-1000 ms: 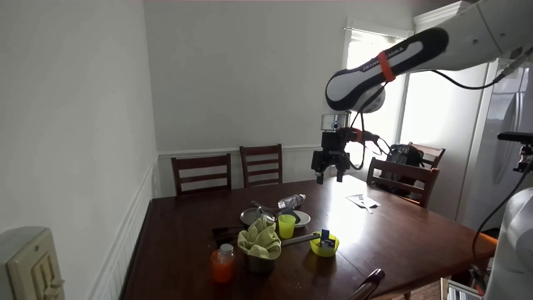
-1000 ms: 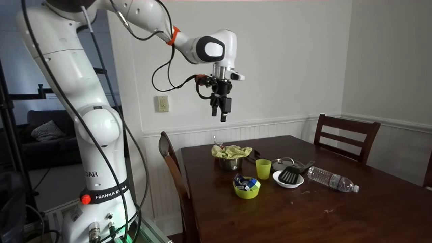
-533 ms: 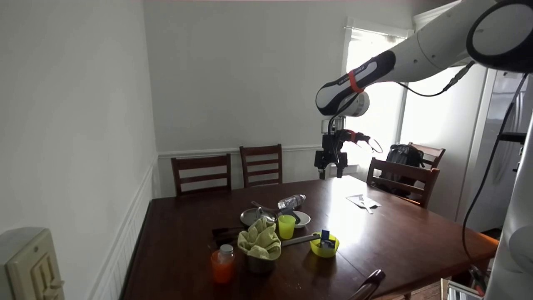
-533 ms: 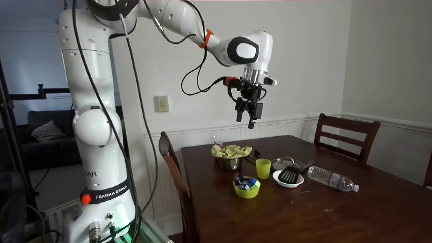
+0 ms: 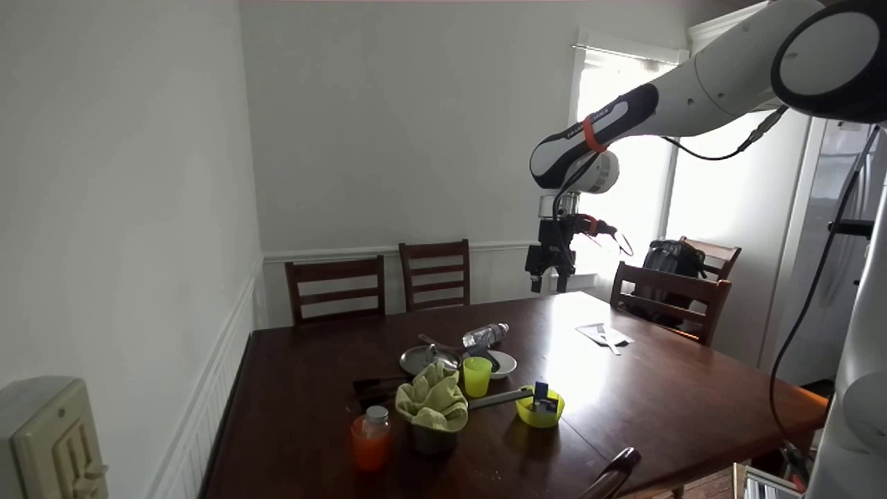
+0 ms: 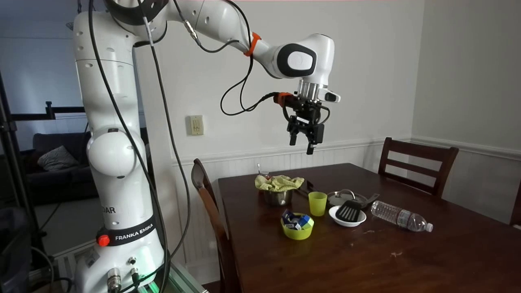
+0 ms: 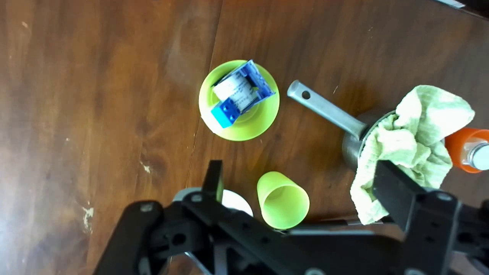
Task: Put the spatula in the pot
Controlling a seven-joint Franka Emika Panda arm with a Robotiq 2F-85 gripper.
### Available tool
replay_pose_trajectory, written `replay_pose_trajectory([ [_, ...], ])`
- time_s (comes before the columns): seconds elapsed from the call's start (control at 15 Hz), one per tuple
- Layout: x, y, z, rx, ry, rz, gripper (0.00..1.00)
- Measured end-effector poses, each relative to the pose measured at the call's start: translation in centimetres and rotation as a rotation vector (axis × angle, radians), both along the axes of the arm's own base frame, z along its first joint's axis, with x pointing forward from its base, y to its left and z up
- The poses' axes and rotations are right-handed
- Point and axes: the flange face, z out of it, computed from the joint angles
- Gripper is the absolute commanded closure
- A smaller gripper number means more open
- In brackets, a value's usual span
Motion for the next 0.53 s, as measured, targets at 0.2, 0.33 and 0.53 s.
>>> replay_pose_trajectory([
  [0.2,0.3,-3.9,0.3,0.011,-0.082,0.131,0.00],
  [0.33,1.6,-6.2,-0.3,0.023,-0.123,0.229,0.00],
  [0.53,3.5,-9.2,-3.0,0.058,-0.113,0.297,0.00],
])
